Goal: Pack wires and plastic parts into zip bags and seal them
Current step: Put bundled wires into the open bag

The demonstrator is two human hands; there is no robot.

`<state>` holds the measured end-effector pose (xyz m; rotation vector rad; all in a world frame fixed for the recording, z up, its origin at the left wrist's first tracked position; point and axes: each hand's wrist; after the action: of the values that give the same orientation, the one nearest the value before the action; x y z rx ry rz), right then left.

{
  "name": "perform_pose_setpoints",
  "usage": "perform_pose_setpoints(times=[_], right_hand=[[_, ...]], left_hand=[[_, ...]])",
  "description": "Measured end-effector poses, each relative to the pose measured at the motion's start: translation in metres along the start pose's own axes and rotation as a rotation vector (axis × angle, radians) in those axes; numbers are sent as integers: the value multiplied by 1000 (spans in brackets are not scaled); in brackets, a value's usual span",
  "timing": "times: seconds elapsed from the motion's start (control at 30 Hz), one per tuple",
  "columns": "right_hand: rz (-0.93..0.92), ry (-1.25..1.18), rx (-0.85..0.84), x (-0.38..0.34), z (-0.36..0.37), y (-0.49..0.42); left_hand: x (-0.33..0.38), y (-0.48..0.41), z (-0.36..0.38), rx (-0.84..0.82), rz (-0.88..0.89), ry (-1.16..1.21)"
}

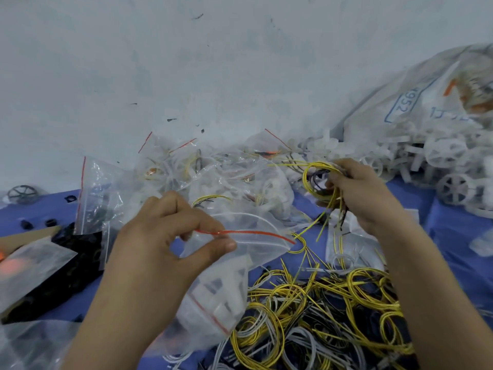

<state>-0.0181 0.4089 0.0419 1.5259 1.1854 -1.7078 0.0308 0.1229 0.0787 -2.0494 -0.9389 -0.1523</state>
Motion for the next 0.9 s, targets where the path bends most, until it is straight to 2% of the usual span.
perform_pose_setpoints(times=[0.07, 0.17, 0.23, 0.37, 0.47, 0.57, 0.63, 0.73, 0.8, 0.9], right_hand=[[115, -333, -21, -11, 6, 7], [384, -914, -211, -24, 15, 14], [501, -1115, -326, -31, 24, 20], [470, -993, -501, -39, 44, 37], [453, -1093, -667, -39, 52, 46], [413, -1145, -703, -41, 64, 53], [390, -1089, -759, -39, 73, 59], [372, -924, -935, -33, 85, 68], [331, -780, -946, -33, 82, 68], [73, -158, -915, -31, 66, 65]], left_hand=[[2, 1, 1, 5, -1, -24], [4, -1, 6, 4, -26, -31], [4, -2, 10, -37, -50, 22], [3, -2, 13, -105, -25, 87], [4, -1, 13, -119, -31, 103], [4, -1, 12, -127, -19, 105], [4, -1, 12, -160, 8, 113], [3, -1, 13, -206, 6, 158], [4, -1, 14, -213, 8, 175], [5, -1, 13, -196, 31, 175]])
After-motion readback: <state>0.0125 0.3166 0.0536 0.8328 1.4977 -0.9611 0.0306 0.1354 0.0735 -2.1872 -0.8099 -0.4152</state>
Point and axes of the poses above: each hand's wrist, its own y-axis away from the middle knuckle, its own z-axis out of the palm, x = y × z, and after that the axes turned 1 degree about -y, right-handed
